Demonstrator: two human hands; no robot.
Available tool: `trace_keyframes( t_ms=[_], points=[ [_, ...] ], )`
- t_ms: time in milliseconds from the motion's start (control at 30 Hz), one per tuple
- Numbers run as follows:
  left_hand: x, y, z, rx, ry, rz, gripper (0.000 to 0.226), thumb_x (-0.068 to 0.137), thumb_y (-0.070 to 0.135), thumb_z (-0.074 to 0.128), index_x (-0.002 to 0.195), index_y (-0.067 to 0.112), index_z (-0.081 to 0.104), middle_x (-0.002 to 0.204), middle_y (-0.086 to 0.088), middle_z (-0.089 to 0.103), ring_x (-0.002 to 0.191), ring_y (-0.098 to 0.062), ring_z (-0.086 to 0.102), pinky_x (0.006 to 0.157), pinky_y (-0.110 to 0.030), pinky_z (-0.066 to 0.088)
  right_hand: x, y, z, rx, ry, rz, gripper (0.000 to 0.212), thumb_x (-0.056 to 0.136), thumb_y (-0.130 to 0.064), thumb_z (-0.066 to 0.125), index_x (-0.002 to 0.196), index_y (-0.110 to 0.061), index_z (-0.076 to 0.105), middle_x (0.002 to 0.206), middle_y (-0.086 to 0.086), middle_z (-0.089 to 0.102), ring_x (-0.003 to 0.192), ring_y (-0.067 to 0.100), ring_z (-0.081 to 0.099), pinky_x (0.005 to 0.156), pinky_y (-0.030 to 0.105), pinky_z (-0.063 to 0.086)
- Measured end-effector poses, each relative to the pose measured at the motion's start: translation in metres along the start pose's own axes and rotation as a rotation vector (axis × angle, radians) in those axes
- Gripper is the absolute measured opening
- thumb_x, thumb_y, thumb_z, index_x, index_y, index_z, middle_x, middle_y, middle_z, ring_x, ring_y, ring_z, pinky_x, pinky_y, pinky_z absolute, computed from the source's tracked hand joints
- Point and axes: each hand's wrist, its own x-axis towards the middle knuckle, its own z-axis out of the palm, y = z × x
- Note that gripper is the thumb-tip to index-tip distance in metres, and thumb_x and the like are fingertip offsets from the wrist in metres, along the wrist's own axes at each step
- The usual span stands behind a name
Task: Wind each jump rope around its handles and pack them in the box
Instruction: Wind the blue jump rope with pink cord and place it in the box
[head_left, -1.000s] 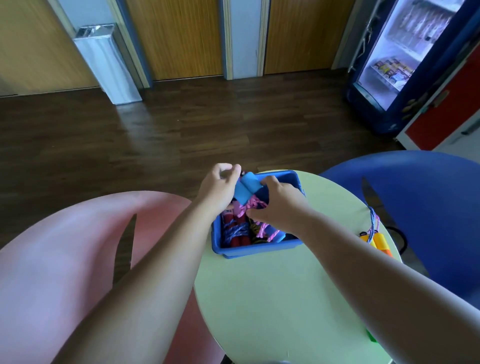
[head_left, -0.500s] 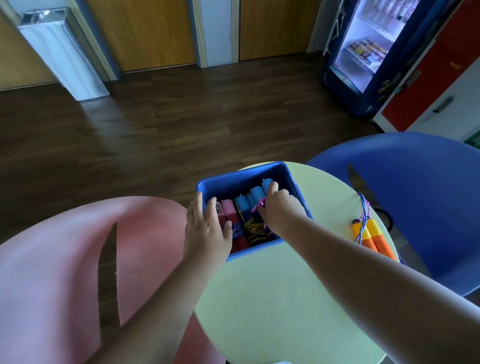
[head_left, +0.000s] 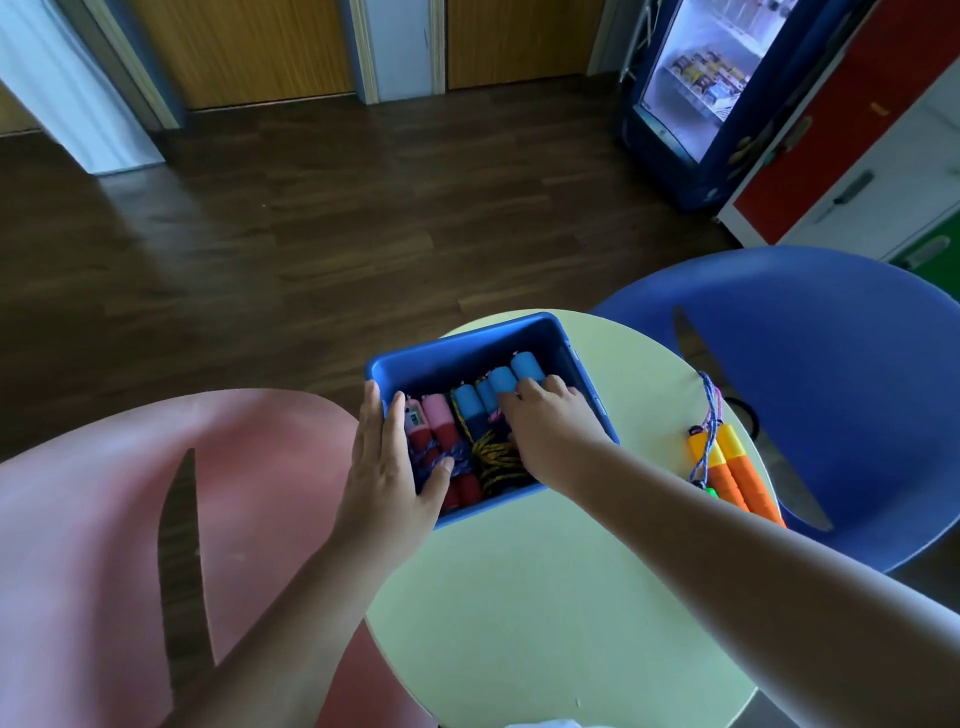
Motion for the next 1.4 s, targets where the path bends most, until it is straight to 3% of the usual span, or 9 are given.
trace_keyframes(
  t_ms=[400, 633, 833, 900, 1000, 1133, 1233, 1300, 1400],
  points=[
    [0.002, -0.003, 0.000, 0.004, -0.017, 0.019, 0.087, 0.095, 0.033, 0.070, 0.162, 0.008, 0.020, 0.173, -0.012, -0.008, 0.161, -0.024, -0.002, 0.128, -0.047, 0.021, 0.025, 0.014, 0.000, 0.094, -0.237, 0.058, 0.040, 0.098, -0.012, 0.055, 0.137, -0.020, 0.058, 0.127, 0.007, 0.058, 0.107, 0.032, 0.063, 0.088, 0.039, 0.053],
    [0.002, -0.002, -0.004, 0.009, -0.033, 0.026, 0.088, 0.094, 0.033, 0.072, 0.162, 0.011, 0.021, 0.173, -0.009, -0.009, 0.161, -0.024, 0.001, 0.125, -0.038, 0.018, 0.031, 0.029, -0.021, -0.047, -0.297, -0.162, 0.043, 0.096, -0.012, 0.055, 0.139, -0.014, 0.058, 0.140, 0.009, 0.055, 0.127, 0.026, 0.052, 0.104, 0.032, 0.046],
    [0.005, -0.004, -0.007, -0.009, -0.038, 0.072, 0.083, 0.090, -0.001, 0.065, 0.161, 0.007, 0.024, 0.173, -0.010, -0.001, 0.160, -0.021, 0.004, 0.122, -0.027, 0.016, 0.013, 0.030, -0.025, -0.117, -0.316, -0.248, 0.056, 0.095, -0.006, 0.055, 0.150, -0.011, 0.045, 0.151, 0.009, 0.044, 0.122, 0.020, 0.054, 0.087, 0.021, 0.042],
    [0.004, -0.003, -0.009, -0.033, -0.042, 0.059, 0.086, 0.085, -0.012, 0.058, 0.161, 0.006, 0.024, 0.173, -0.009, 0.000, 0.161, -0.023, 0.005, 0.124, -0.031, 0.022, 0.007, 0.031, -0.024, -0.115, -0.316, -0.251, 0.058, 0.097, -0.006, 0.053, 0.153, -0.011, 0.040, 0.153, 0.009, 0.040, 0.114, 0.017, 0.052, 0.079, 0.021, 0.036],
    [-0.001, -0.001, -0.009, -0.039, -0.050, 0.068, 0.088, 0.081, -0.017, 0.055, 0.161, 0.006, 0.025, 0.173, -0.011, 0.001, 0.160, -0.026, 0.006, 0.125, -0.043, 0.028, 0.002, 0.030, -0.015, -0.209, -0.340, -0.282, 0.060, 0.095, -0.009, 0.055, 0.153, -0.011, 0.038, 0.154, 0.012, 0.036, 0.101, 0.018, 0.059, 0.085, 0.026, 0.050],
    [-0.009, 0.000, -0.007, -0.033, -0.045, 0.075, 0.088, 0.082, -0.016, 0.056, 0.161, 0.009, 0.025, 0.173, -0.012, -0.001, 0.160, -0.029, 0.006, 0.123, -0.052, 0.031, 0.000, 0.035, -0.007, -0.153, -0.337, -0.248, 0.066, 0.093, -0.006, 0.057, 0.155, -0.012, 0.037, 0.155, 0.010, 0.035, 0.116, 0.028, 0.061, 0.097, 0.037, 0.053],
    [-0.011, 0.001, -0.009, -0.045, -0.027, 0.067, 0.083, 0.086, -0.011, 0.059, 0.160, 0.008, 0.028, 0.173, -0.013, 0.003, 0.160, -0.027, 0.006, 0.127, -0.036, 0.020, -0.010, 0.039, -0.005, 0.073, -0.233, -0.215, 0.070, 0.085, -0.003, 0.063, 0.152, -0.019, 0.046, 0.149, 0.004, 0.045, 0.126, 0.030, 0.054, 0.103, 0.042, 0.050],
    [-0.013, 0.002, -0.009, -0.094, -0.001, 0.018, 0.079, 0.089, -0.008, 0.062, 0.159, 0.008, 0.029, 0.172, -0.016, 0.006, 0.161, -0.025, 0.005, 0.125, -0.026, 0.011, -0.023, 0.043, -0.001, 0.217, 0.040, -0.162, 0.064, 0.083, -0.012, 0.072, 0.145, -0.022, 0.056, 0.147, 0.003, 0.050, 0.131, 0.030, 0.048, 0.108, 0.045, 0.044],
    [-0.018, 0.001, -0.007, -0.180, 0.067, -0.079, 0.074, 0.089, -0.007, 0.064, 0.156, 0.003, 0.034, 0.166, -0.019, 0.024, 0.157, -0.030, 0.020, 0.127, -0.042, 0.022, -0.046, 0.049, 0.010, 0.326, 0.321, 0.188, 0.061, 0.088, -0.024, 0.070, 0.146, -0.023, 0.053, 0.150, 0.008, 0.045, 0.134, 0.035, 0.043, 0.109, 0.049, 0.041]
  ],
)
